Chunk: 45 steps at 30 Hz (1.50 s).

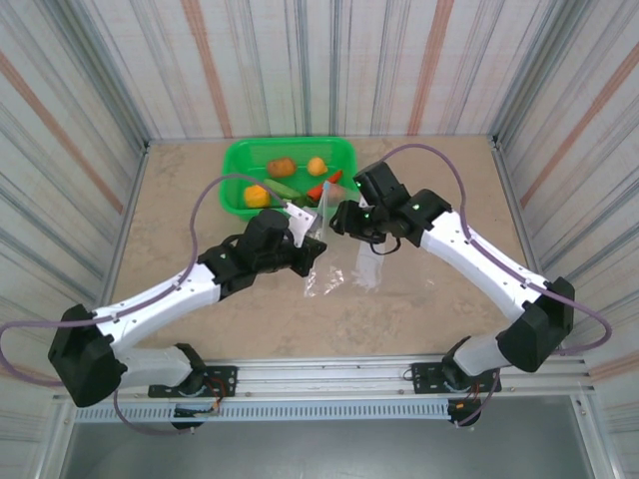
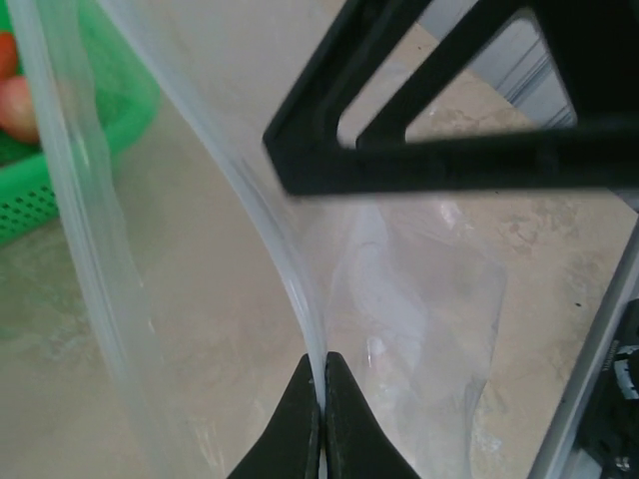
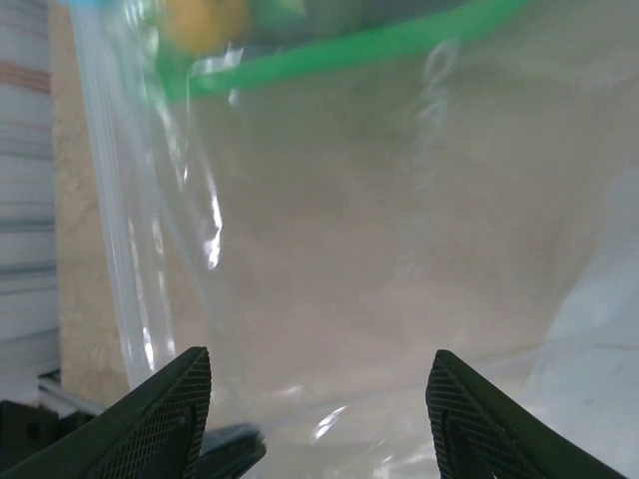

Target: Place the food in the zip-top bag and seal the zipper

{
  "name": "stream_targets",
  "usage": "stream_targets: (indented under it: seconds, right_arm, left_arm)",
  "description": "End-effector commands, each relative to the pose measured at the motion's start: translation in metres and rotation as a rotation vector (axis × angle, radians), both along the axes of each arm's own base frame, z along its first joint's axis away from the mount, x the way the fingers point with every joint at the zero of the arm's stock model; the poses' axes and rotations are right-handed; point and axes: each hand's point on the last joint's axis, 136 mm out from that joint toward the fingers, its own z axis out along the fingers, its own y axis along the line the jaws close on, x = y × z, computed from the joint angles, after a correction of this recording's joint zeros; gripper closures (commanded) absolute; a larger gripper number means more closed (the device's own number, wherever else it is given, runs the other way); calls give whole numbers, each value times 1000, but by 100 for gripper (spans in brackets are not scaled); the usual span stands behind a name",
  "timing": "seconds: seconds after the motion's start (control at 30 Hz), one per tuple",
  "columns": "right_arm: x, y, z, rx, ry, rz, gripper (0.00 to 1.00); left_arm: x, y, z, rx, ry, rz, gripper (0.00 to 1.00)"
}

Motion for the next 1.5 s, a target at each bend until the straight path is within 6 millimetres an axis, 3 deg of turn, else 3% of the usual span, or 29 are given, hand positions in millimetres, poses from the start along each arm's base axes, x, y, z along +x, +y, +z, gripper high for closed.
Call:
stream_targets:
  seconds: [0.0,0.13,0.4,0.57,0.77,1.07,1.2,1.27,1.37,1.47]
  right_arm:
    - [-8,15,7,29,49,5,39]
    - [-11,31,12,34,21,56,38]
    - [-19,43,22,40,-22,69,37]
    - [-17,45,5,-23,-5,57,39]
    - [-10,36,-8,-85,-28,16,59]
    - [-6,31,4,-86,-112,39,88]
    - [-5,27,5,-74,-134,37,100]
    - [-4,22,4,-66,-131,32,100]
    - [-3,16,6,-51,-135,31,100]
    - [-4,10,9,-45,-144,34,100]
  left_arm:
    - [2,11,15,53,-98,-2,100]
    - [0,13,18,53,-111,-7,100]
    - [-6,11,19,18,-130,-34,100]
    - [-7,14,25,13,-153,-34,100]
    - [-9,16,28,4,-169,-36,100]
    - [-20,8,25,55,-186,-61,99]
    - [-19,14,26,57,-178,-31,86]
    - [-19,21,26,64,-161,-1,67]
    - [-24,30,26,76,-119,18,50]
    - [-31,41,30,51,-59,31,45]
